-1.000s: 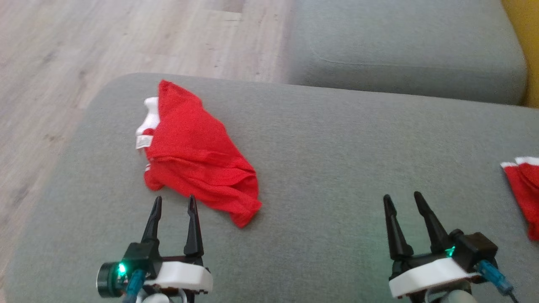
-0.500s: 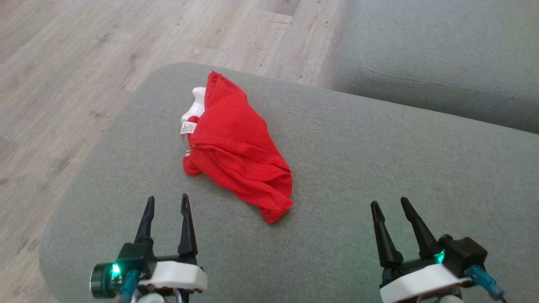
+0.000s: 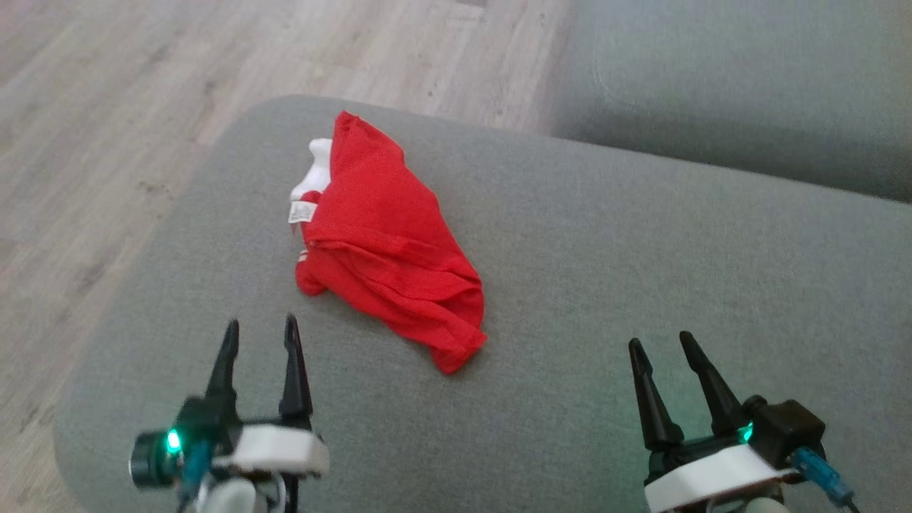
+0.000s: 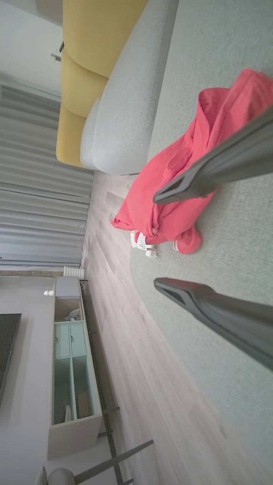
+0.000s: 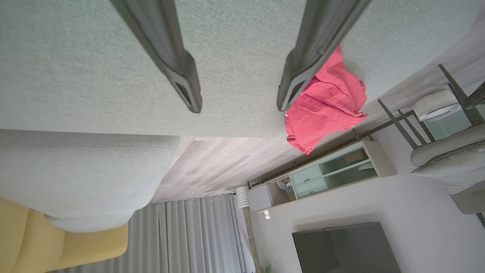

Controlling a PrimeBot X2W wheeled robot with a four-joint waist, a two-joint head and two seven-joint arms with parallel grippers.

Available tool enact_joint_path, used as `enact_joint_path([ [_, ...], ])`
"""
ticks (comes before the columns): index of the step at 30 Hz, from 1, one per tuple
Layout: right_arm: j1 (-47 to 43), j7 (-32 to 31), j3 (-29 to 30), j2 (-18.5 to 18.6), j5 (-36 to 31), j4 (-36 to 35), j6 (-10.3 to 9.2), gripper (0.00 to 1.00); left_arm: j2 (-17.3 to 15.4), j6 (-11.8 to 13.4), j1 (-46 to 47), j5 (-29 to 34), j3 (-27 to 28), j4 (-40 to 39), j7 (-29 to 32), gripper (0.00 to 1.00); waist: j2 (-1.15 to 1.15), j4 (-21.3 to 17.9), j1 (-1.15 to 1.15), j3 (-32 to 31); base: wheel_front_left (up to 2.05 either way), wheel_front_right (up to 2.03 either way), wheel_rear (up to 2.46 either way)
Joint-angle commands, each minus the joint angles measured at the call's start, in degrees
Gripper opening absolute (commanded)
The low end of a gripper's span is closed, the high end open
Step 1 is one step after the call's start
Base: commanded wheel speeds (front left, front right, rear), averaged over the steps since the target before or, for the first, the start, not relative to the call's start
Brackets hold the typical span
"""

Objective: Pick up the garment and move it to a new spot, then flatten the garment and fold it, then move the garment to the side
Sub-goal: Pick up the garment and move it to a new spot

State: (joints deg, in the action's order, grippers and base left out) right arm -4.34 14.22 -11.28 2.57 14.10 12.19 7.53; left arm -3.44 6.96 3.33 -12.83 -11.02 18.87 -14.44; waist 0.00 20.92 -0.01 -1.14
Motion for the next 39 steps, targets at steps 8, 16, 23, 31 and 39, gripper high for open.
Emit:
enact_joint_path([
  [8,4.7,0.8,-0.1,0.3,-2.0,-1.6,-0.04,1.00,-3.2,-5.2,19.3,-2.1,2.5,9.9,6.5,1.00,0.00,-5.3,0.01,7.9,0.00,0.00,0.00],
  [16,7.4,0.8,0.1,0.3,-2.7,-1.9,-0.04,1.00,-5.7,-6.5,31.2,-4.4,4.2,22.6,12.0,1.00,0.00,-9.2,0.01,13.1,0.00,0.00,0.00],
  [23,8.8,0.8,0.5,0.3,-2.7,-1.8,-0.04,1.00,-7.2,-6.9,36.3,-4.4,3.9,32.1,13.1,1.00,0.00,-11.3,0.01,14.8,0.00,0.00,0.00],
  [31,8.8,0.8,0.8,0.3,-2.2,-1.1,-0.04,1.00,-6.1,-9.8,38.3,-4.2,1.9,35.0,8.2,0.00,0.00,-11.7,0.01,13.1,0.00,0.00,0.00],
  [39,8.2,0.8,0.7,0.3,-0.7,-0.6,-0.04,1.00,-5.3,-11.6,38.8,-3.5,-0.4,29.6,3.2,0.00,0.00,-12.0,0.01,10.1,0.00,0.00,0.00],
])
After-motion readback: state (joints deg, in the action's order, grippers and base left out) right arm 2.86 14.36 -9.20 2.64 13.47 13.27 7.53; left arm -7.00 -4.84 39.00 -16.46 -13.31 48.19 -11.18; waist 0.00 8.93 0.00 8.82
